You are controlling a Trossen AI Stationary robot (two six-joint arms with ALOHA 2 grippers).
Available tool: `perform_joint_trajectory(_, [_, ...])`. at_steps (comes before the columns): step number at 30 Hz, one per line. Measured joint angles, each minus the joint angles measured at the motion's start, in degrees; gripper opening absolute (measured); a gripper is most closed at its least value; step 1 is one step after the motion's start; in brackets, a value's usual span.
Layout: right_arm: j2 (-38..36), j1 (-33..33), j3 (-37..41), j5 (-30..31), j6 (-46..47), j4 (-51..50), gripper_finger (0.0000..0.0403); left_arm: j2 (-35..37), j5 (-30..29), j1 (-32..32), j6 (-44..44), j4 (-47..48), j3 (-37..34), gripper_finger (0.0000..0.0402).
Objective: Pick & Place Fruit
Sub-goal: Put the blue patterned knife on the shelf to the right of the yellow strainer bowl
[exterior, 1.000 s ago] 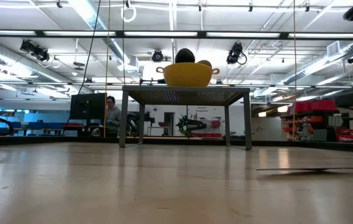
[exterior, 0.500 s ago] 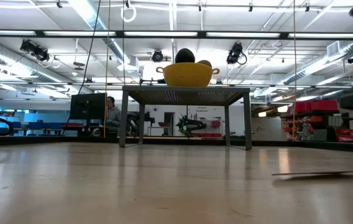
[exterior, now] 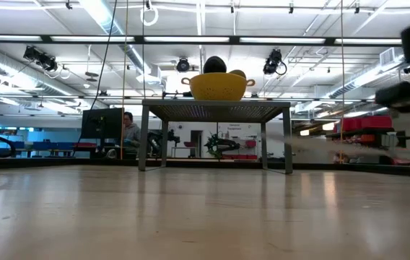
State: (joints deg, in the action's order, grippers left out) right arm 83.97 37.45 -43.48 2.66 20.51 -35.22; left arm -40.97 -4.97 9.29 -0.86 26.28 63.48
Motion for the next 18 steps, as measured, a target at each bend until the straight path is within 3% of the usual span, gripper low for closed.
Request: perform_joint_trajectory(18, [-0.68, -1.07, -1.89, 0.15, 1.65, 2.94, 0.0069, 0.0, 0.02, 0.01, -0.5, -0.02, 0.0, 0.0004])
